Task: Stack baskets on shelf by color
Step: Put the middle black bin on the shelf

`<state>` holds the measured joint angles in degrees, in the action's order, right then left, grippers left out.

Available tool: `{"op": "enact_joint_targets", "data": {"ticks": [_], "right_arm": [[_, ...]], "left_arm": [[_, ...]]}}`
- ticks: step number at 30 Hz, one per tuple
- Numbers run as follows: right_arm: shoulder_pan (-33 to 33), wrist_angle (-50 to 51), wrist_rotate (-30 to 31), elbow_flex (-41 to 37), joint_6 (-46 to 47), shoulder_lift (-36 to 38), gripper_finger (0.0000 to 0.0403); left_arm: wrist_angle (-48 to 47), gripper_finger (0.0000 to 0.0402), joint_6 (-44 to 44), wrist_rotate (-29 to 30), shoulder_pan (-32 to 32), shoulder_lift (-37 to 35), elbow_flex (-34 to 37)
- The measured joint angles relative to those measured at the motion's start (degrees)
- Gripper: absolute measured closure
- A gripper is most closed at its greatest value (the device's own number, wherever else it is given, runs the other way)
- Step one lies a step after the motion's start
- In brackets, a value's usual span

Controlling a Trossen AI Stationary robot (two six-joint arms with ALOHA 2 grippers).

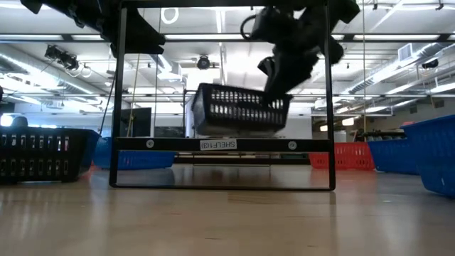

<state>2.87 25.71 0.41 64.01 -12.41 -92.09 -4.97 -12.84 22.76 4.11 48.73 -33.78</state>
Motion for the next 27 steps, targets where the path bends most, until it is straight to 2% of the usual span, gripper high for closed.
{"op": "enact_joint_targets", "data": {"ticks": [10, 16, 24, 27], "right_arm": [[0.02, -0.62, -1.95, 2.53, 9.27, -0.24, 0.0390], [0.00, -1.56, 1.95, 2.47, 18.67, -2.75, 0.0366], [0.07, -3.25, 2.98, 2.45, 19.76, -6.40, 0.0384], [0.07, -4.06, 2.77, 2.45, 19.53, -6.38, 0.0378]], "left_arm": [[0.00, 0.0230, 0.00, 0.00, -0.01, 0.00, 0.00], [0.05, 0.0230, 0.00, 0.00, 0.01, 0.00, 0.00], [-0.10, 0.0230, -0.04, 0.01, 0.04, 0.00, -0.07], [-0.13, 0.0230, -0.02, 0.02, 0.10, 0.00, -0.07]]}}
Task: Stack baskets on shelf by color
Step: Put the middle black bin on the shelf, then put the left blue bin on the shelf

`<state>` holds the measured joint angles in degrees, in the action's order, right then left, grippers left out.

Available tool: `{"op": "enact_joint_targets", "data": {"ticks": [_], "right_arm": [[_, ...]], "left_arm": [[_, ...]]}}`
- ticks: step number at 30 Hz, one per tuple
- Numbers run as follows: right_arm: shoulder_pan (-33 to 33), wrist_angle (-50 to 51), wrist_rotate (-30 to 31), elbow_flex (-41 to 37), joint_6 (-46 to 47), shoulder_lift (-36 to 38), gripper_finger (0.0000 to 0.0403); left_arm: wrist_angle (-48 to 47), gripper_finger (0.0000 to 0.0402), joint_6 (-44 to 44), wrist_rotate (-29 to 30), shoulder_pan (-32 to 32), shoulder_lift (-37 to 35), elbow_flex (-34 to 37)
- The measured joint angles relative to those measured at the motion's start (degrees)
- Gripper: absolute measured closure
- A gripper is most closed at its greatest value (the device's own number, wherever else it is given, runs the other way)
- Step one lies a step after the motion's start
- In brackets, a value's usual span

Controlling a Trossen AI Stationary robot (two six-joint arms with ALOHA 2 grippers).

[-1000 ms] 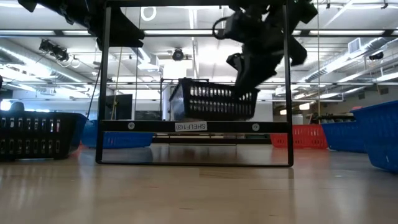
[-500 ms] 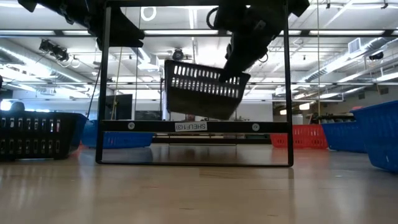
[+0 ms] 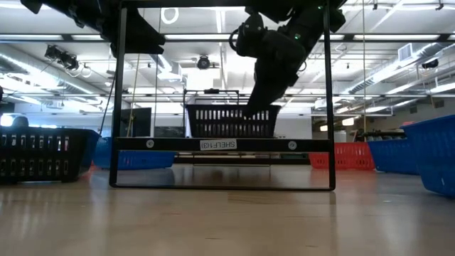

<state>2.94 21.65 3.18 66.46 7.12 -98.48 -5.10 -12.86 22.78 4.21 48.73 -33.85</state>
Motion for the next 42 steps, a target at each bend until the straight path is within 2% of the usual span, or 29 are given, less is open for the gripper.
{"op": "enact_joint_targets", "data": {"ticks": [9, 16, 21, 26, 28, 31, 35, 39, 42], "right_arm": [[0.00, -1.28, -0.27, 0.00, 0.46, 0.24, 0.0301], [0.00, -1.34, -0.28, 0.05, -0.88, 0.29, 0.0269], [0.00, 0.19, -0.26, 3.07, -2.97, 1.66, 0.0264], [0.00, 6.51, -0.24, 7.90, -4.31, 3.32, 0.0265], [0.00, 8.81, -0.11, 9.88, -4.31, 4.82, 0.0265], [-0.25, 11.38, 0.34, 12.25, -4.14, 6.95, 0.0265], [-1.25, 13.09, 0.87, 14.41, -4.13, 11.09, 0.0265], [-2.30, 15.84, 4.25, 14.45, -4.24, 16.34, 0.0265], [-2.92, 19.53, 6.42, 14.43, -4.27, 20.09, 0.0265]], "left_arm": [[0.00, 0.0230, -0.03, -0.02, 0.17, 0.00, 0.00], [-0.02, 0.0230, -0.04, -0.02, 0.17, 0.00, 0.00], [-0.72, 0.0230, -0.69, 0.69, 0.17, 0.00, 0.00], [-7.32, 0.0230, -9.34, 7.34, 0.09, 0.02, 0.02], [-11.21, 0.0230, -11.15, 8.20, 0.08, 0.70, 0.02], [-15.52, 0.0228, -14.15, 7.29, -0.13, 3.44, 0.13], [-14.13, 0.0213, -14.02, 4.70, -1.49, 8.85, 0.11], [-12.37, 0.0192, -11.69, 4.31, -4.19, 13.85, 0.09], [-13.34, 0.0176, -11.65, 1.30, -6.66, 16.25, 0.09]]}}
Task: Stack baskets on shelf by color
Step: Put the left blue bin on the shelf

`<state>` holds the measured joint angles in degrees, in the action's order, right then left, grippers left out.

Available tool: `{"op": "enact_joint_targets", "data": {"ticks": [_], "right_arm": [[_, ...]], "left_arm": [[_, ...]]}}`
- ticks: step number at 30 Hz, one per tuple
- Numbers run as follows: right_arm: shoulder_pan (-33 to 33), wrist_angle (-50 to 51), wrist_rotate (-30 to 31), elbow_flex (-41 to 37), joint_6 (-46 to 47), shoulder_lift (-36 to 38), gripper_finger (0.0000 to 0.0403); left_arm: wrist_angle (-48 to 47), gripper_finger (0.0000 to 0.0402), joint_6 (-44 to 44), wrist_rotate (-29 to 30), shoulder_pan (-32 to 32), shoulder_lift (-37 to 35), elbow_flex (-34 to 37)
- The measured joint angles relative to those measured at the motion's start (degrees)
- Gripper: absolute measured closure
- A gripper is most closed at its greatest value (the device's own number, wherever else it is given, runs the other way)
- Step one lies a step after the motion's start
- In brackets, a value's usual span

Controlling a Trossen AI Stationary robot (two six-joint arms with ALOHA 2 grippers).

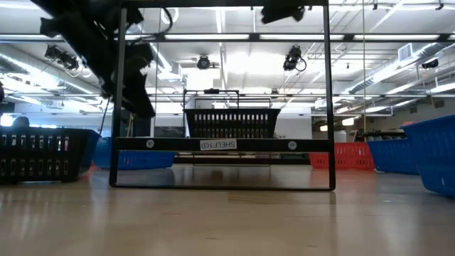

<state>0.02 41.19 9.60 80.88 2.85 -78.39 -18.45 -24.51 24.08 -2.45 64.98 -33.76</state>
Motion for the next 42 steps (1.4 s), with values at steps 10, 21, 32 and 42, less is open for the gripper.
{"op": "enact_joint_targets", "data": {"ticks": [10, 21, 32, 42], "right_arm": [[-0.97, 6.02, 2.83, -0.02, 1.90, 6.63, 0.0265], [-0.97, 7.43, 2.98, -0.09, 1.59, 6.19, 0.0266], [-0.97, 11.45, 2.96, -0.09, 1.03, 6.16, 0.0266], [-1.10, 12.46, 2.92, -0.09, 1.51, 6.14, 0.0266]], "left_arm": [[-0.14, 0.0164, 0.15, -6.00, -3.34, 8.30, -0.05], [-0.81, 0.0245, 4.26, -4.79, -6.37, 13.05, -0.04], [-7.43, 0.0390, 5.89, -4.10, -5.88, 9.47, -3.54], [-8.03, 0.0393, 25.28, 7.65, 1.16, 9.15, -15.70]]}}
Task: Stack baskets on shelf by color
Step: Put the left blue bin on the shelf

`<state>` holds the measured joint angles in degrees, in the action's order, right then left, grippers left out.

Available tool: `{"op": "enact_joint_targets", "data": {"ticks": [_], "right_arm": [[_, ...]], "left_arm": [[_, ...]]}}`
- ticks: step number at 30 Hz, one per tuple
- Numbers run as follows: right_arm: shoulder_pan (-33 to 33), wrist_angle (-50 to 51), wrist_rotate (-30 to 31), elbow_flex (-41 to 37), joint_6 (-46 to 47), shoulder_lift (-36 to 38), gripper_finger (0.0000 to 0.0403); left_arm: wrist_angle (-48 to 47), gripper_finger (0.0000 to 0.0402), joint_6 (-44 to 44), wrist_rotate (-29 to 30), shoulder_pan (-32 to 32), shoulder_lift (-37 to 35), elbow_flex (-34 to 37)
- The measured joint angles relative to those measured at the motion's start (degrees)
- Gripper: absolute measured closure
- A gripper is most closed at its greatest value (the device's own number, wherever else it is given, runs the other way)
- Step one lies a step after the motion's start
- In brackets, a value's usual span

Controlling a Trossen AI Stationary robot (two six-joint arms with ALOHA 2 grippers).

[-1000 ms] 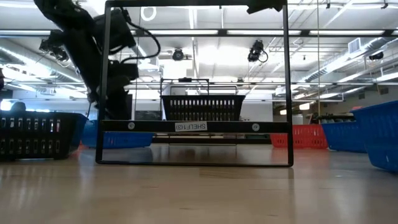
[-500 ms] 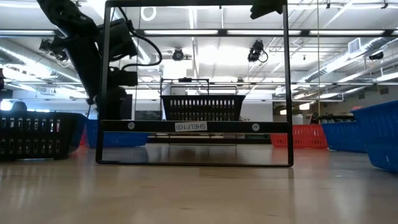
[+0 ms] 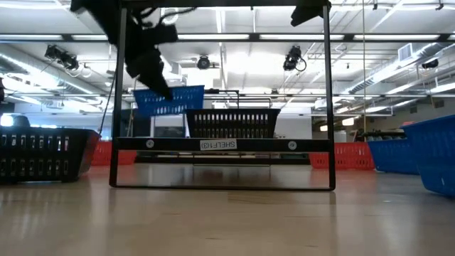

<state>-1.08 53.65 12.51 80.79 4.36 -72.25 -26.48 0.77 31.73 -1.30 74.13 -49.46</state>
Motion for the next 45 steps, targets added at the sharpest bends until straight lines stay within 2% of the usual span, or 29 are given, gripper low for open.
{"op": "enact_joint_targets", "data": {"ticks": [5, 9, 14, 18, 24, 28, 38, 45], "right_arm": [[0.00, 0.13, -0.15, 0.00, 0.04, 0.00, 0.0266], [0.00, 0.06, -0.15, 0.00, 0.02, 0.00, 0.0266], [0.00, 0.06, -0.15, 0.00, 0.00, 0.00, 0.0266], [0.00, 0.33, -0.17, 0.00, 0.00, 0.00, 0.0266], [-0.13, 1.13, -0.17, 0.00, -0.02, 0.00, 0.0266], [-0.35, 1.12, -0.16, 0.00, -0.02, 0.00, 0.0266], [-0.35, 1.47, -0.28, 0.00, 0.59, 0.00, 0.0266], [-0.35, 1.66, -0.24, 0.00, 0.59, -0.02, 0.0266]], "left_arm": [[0.10, 0.0393, 12.83, 0.20, -0.34, 0.05, -2.33], [3.16, 0.0393, 17.76, -3.01, -2.66, 0.09, -2.72], [8.34, 0.0393, 18.06, -9.82, -6.43, 0.09, -2.72], [9.51, 0.0393, 17.86, -10.72, -6.60, 0.09, -2.72], [9.82, 0.0393, 13.13, -16.37, -0.35, 0.09, -2.72], [9.42, 0.0393, 10.72, -16.57, 4.82, 0.13, -3.40], [1.57, 0.0393, -4.65, -16.46, 13.39, 0.33, -12.58], [-0.18, 0.0393, -12.60, -16.36, 17.24, 5.51, -15.22]]}}
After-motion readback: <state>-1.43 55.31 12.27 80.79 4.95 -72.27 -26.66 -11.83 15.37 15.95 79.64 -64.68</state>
